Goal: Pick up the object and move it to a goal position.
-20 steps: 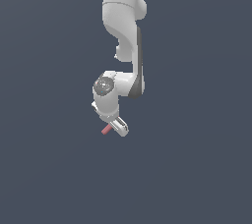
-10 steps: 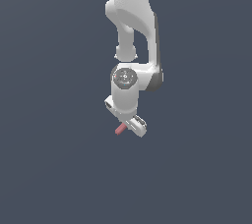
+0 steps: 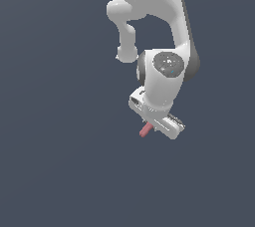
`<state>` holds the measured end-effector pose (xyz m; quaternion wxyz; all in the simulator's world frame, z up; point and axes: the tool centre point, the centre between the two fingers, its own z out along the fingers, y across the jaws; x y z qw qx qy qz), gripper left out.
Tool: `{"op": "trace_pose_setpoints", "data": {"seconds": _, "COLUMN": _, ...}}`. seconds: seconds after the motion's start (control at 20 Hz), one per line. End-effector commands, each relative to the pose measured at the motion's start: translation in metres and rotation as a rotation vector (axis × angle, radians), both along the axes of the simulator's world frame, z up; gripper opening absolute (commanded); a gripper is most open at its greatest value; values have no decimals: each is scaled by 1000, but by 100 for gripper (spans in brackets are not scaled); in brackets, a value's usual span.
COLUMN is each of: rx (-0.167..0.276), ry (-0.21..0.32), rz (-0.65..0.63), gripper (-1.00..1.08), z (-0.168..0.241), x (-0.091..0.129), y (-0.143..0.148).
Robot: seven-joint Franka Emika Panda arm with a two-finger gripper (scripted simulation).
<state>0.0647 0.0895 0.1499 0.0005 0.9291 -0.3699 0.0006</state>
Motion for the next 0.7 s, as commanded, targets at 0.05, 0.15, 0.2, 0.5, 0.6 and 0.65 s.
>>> {"op": "trace_pose_setpoints", "data": {"seconds": 0.05, "rx": -1, "ry": 1, "rz": -1, "gripper": -100, "z": 24, "x": 10, "y": 30}}
{"op": "trace_pose_setpoints", "data": {"seconds": 0.15, "rx": -1, "ry": 1, "rz": -1, "gripper": -100, "z": 36, "x": 16, "y": 46}}
{"op": "trace_pose_setpoints", "data": {"seconds": 0.2, "rx": -1, "ry": 1, "rz": -1, "gripper": -100, "z": 42, "x": 19, "y": 53}}
{"op": "trace_pose_setpoints", "data": {"seconds": 0.5, "rx": 0, "ry": 1, "rz": -1, "gripper": -100, "z": 70, "x": 33, "y": 88}}
{"op": "trace_pose_setpoints", "data": {"seconds": 0.6, "rx": 0, "ry": 1, "rz": -1, "gripper": -100, "z": 77, "x": 36, "y": 97}}
{"op": "trace_pose_setpoints", "data": {"seconds": 0.65, "rx": 1, "ry": 1, "rz": 0, "gripper": -100, "z": 80, "x": 38, "y": 101}}
